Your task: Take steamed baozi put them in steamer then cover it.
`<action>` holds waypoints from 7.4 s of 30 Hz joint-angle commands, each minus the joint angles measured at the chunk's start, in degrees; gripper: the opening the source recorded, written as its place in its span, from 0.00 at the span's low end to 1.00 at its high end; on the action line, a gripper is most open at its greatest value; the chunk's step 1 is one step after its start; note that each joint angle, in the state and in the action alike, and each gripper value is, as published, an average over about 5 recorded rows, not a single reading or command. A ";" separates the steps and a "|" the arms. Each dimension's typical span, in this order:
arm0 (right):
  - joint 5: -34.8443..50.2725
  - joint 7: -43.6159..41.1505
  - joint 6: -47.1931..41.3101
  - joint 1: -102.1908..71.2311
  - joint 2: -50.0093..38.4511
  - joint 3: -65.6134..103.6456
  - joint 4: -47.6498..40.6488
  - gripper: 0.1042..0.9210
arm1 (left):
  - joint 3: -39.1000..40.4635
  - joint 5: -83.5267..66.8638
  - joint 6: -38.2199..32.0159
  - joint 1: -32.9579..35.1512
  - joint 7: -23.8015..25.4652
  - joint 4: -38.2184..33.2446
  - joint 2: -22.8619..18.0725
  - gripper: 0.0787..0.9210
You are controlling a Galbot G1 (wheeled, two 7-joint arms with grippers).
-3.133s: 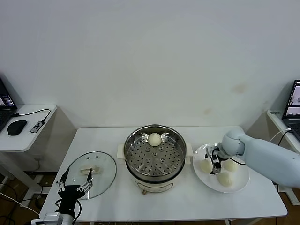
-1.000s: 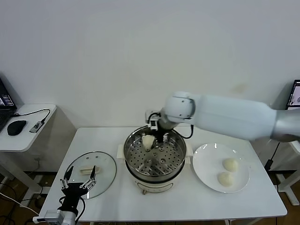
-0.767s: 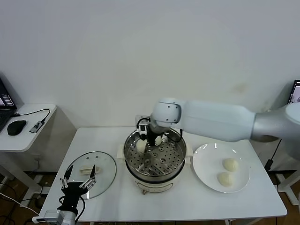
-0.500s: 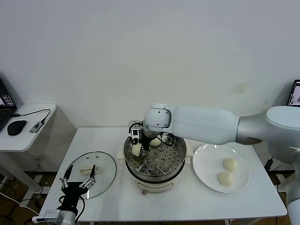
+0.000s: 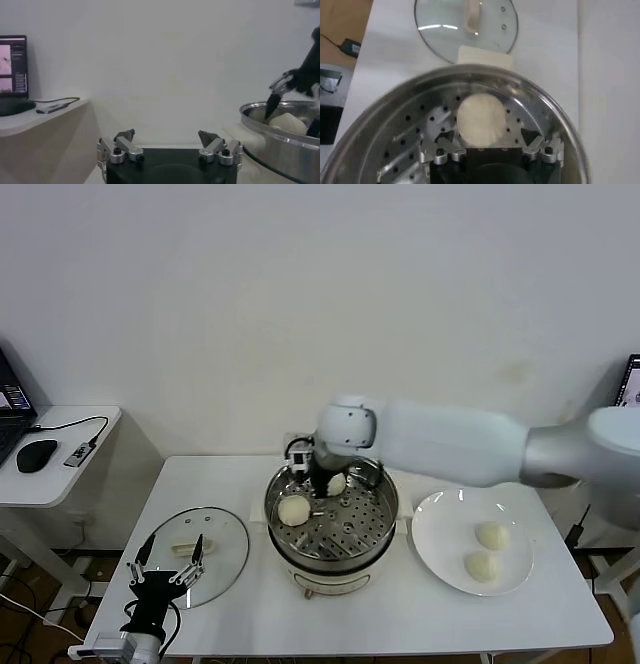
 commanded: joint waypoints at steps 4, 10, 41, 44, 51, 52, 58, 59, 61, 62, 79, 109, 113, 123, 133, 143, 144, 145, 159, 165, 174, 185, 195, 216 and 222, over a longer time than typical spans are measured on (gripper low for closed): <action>-14.34 -16.84 11.60 7.09 -30.18 -2.52 13.12 0.88 | 0.30 0.32 -0.07 0.15 0.04 -0.01 0.22 0.88; -21.13 -20.26 18.47 3.24 -38.95 -1.28 13.64 0.88 | 0.33 0.60 -0.47 0.68 0.04 -0.02 0.19 0.88; -38.83 -9.46 24.27 -48.45 -36.11 35.46 -0.70 0.88 | 0.43 2.02 -1.13 2.31 0.38 -1.15 -0.55 0.88; -39.31 -8.98 24.33 -49.12 -34.96 35.88 -1.48 0.88 | 0.30 2.02 -1.26 2.39 0.53 -1.18 -0.52 0.88; -40.32 -7.93 24.73 -50.06 -33.25 36.62 -2.67 0.88 | 0.12 2.08 -1.64 2.66 0.68 -1.06 -0.51 0.88; -40.46 -7.86 24.75 -49.99 -33.08 36.57 -2.90 0.88 | 0.11 2.11 -1.66 2.63 0.66 -1.03 -0.54 0.88; -40.48 -7.89 24.42 -50.04 -32.79 36.39 -3.41 0.85 | 0.17 2.27 -1.74 2.57 0.62 -1.00 -0.70 0.88; -40.41 -7.89 24.34 -50.10 -32.76 36.39 -3.41 0.83 | 0.17 2.28 -1.74 2.55 0.61 -0.99 -0.71 0.88; -40.20 -7.88 24.12 -50.19 -32.66 36.45 -3.42 0.80 | 0.18 2.30 -1.74 2.50 0.60 -0.97 -0.70 0.88; -40.05 -7.88 24.00 -50.18 -32.61 36.48 -3.42 0.79 | 0.18 2.30 -1.73 2.47 0.60 -0.95 -0.68 0.88; -34.42 -10.08 22.94 -37.56 -34.59 30.96 -1.44 0.49 | 0.29 2.44 -1.74 2.36 0.60 -1.28 -0.70 0.88; -13.49 -5.43 28.30 1.61 -11.28 1.55 9.22 0.50 | -0.07 2.07 -1.46 1.78 0.51 -0.67 -1.11 0.88; -17.16 -4.84 32.45 -0.02 -7.93 -0.04 8.46 0.50 | -0.29 2.11 -1.37 1.61 0.46 -0.79 -1.57 0.88; -29.11 -5.02 44.18 -1.60 -2.14 -2.51 4.62 0.50 | -0.95 2.00 -1.30 1.49 0.39 -0.81 -1.80 0.88; -34.76 -4.90 50.58 -3.18 0.34 -3.19 4.96 0.50 | -1.59 1.95 -1.34 1.82 0.34 -1.12 -2.08 0.88; -38.07 -5.00 57.65 -4.27 0.33 -3.23 4.73 0.50 | -1.54 2.08 -1.52 1.97 0.31 -0.83 -2.39 0.88; -38.22 -5.16 57.92 -4.36 0.12 -3.25 4.95 0.50 | -1.51 2.09 -1.51 1.96 0.31 -0.82 -2.41 0.88; -38.42 -5.35 58.13 -4.43 -0.12 -3.26 5.15 0.50 | -1.48 2.10 -1.51 1.95 0.31 -0.82 -2.43 0.88; -37.67 -3.84 58.14 -4.04 -4.00 -0.69 5.43 0.62 | -1.02 2.53 -1.41 1.53 0.35 -0.59 -2.29 0.88; -33.65 -3.45 50.73 -2.22 -9.04 2.66 5.81 0.82 | -1.13 2.64 -1.37 1.15 0.39 -0.63 -1.69 0.88; -21.88 -4.66 27.87 -2.18 -24.11 6.03 8.57 0.88 | -0.78 2.72 -1.42 0.29 0.47 0.11 -0.48 0.88; -24.05 -7.46 20.76 -11.97 -39.10 12.36 9.88 0.88 | 0.18 2.63 -1.60 -0.56 0.64 0.75 0.41 0.88; -36.63 -13.02 31.43 -33.48 -39.88 29.65 -2.20 0.88 | 0.02 2.74 -1.59 0.02 0.70 0.40 0.60 0.88; -46.08 -10.50 35.76 -46.07 -23.96 41.39 -21.39 0.88 | -1.48 2.89 -0.96 1.10 0.96 -1.11 0.73 0.88; -46.93 -9.43 35.50 -46.75 -21.11 42.24 -24.39 0.88 | -1.63 2.87 -0.95 1.12 1.03 -1.01 0.79 0.88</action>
